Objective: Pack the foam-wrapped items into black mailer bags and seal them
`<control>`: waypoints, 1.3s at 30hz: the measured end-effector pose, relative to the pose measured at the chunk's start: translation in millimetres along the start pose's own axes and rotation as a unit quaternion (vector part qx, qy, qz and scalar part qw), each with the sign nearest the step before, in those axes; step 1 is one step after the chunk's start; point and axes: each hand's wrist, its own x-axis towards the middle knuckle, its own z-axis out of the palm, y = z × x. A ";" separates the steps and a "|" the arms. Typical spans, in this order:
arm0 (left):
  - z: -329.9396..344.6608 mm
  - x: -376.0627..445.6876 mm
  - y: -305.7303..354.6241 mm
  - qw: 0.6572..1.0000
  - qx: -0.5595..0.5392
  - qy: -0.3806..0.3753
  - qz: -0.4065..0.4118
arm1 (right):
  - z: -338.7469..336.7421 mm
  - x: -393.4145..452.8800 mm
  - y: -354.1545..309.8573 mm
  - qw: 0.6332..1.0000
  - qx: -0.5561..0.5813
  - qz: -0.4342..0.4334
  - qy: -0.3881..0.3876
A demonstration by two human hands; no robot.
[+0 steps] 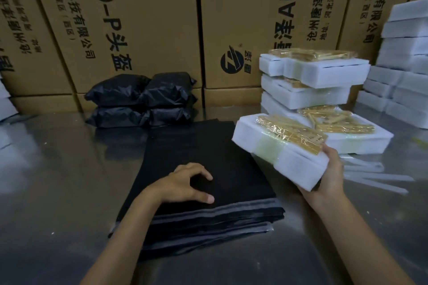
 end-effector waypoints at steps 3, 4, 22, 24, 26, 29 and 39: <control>8.1 6.3 -8.2 0.996 0.001 0.081 0.042 | -2.9 1.8 2.2 1.000 -0.007 -0.018 -0.003; 10.5 7.9 -9.6 0.992 0.010 0.113 0.051 | -3.1 1.7 2.4 1.000 -0.010 -0.021 -0.008; 5.7 -23.6 -10.8 0.998 0.051 0.024 0.001 | -2.6 -21.8 2.3 0.997 -0.050 -0.008 -0.053; 5.0 -25.5 -14.1 0.997 0.058 0.052 0.000 | -1.7 -22.9 2.6 0.997 -0.053 -0.013 -0.055; 9.7 -23.0 -12.5 0.991 0.063 0.114 0.030 | -0.5 -23.8 2.8 0.997 -0.054 -0.015 -0.057; 19.1 -17.0 -9.1 0.973 0.095 0.195 0.077 | -1.0 -24.1 2.3 0.997 -0.053 -0.009 -0.058; -9.2 -33.8 -23.5 0.936 0.143 0.319 0.050 | -5.6 -27.0 -2.7 0.997 -0.015 0.004 -0.079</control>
